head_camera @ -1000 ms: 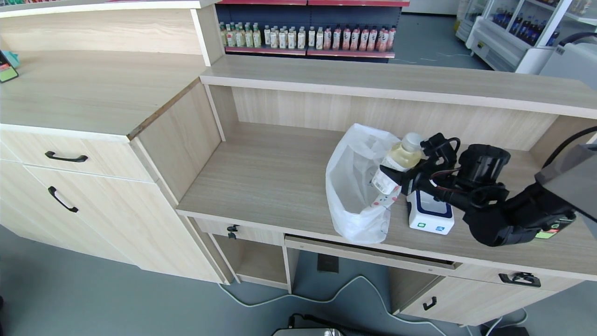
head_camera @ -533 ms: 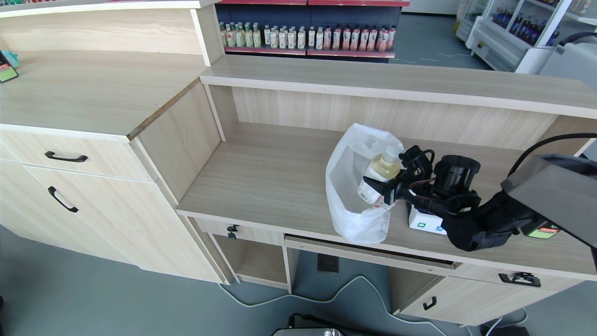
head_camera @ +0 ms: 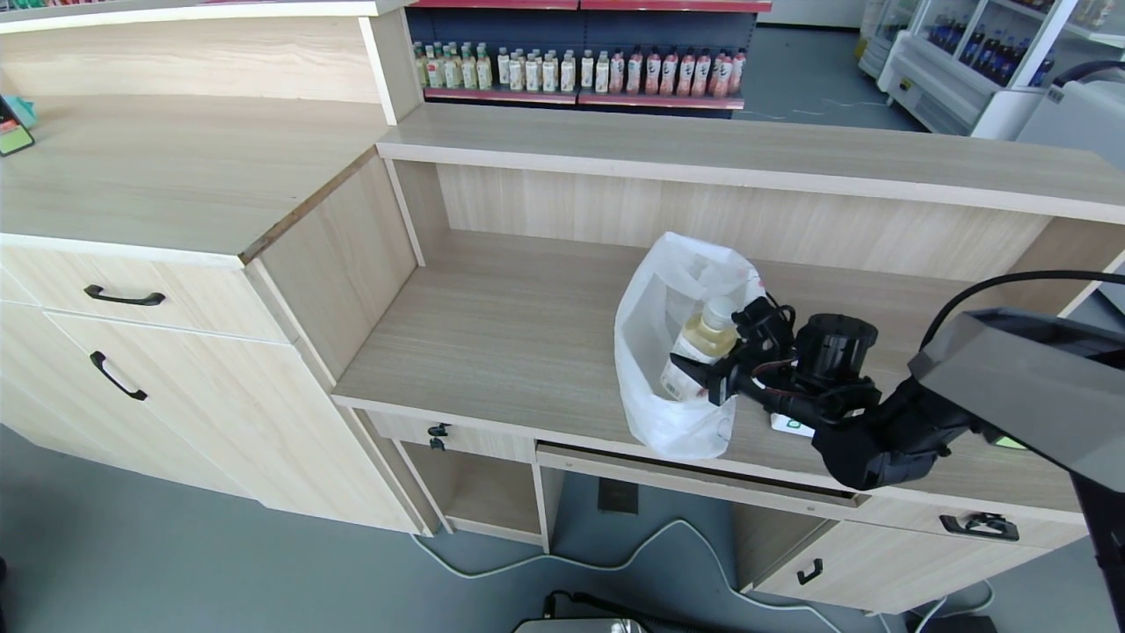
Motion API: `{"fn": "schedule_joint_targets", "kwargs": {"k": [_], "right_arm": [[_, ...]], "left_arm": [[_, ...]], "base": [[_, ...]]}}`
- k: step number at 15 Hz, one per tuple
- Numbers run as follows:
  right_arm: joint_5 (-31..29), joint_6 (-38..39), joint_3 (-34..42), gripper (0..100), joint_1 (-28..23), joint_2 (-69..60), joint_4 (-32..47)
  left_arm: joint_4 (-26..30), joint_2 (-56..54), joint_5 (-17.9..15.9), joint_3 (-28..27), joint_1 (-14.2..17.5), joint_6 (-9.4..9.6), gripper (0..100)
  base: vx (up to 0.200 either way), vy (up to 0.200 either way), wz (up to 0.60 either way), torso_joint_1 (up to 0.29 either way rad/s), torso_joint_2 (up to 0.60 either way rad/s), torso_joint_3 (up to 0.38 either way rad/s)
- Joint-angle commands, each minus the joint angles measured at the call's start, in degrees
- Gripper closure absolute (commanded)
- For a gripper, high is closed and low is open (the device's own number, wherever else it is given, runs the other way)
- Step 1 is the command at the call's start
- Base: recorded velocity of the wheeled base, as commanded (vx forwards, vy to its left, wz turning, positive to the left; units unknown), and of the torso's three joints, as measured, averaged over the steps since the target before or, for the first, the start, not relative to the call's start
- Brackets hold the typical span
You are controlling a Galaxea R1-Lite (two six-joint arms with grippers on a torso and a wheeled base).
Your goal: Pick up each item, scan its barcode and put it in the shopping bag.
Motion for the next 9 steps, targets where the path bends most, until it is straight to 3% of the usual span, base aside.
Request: {"fn": "schedule_joint_targets", "kwargs": {"k": [1,8,9], "right_arm": [[0.0,-0.1,0.7,100,0.1,0.4,0.2],[-0.1,-0.8,1.0,100,0.1,1.1,0.0],[-0.1,-1.4,1.0,0,0.1,1.2,0.1]], "left_arm": [[0.1,0.0,0.0,0.0,0.0,-0.01,0],[0.1,0.0,0.0,0.0,0.0,-0.01,0],[0.1,0.0,0.0,0.0,0.0,-0.01,0]], "base": [[0.0,0.0,0.0,0.0,0.0,0.0],[0.0,0.0,0.0,0.0,0.0,0.0],[0.0,0.0,0.0,0.0,0.0,0.0]]}}
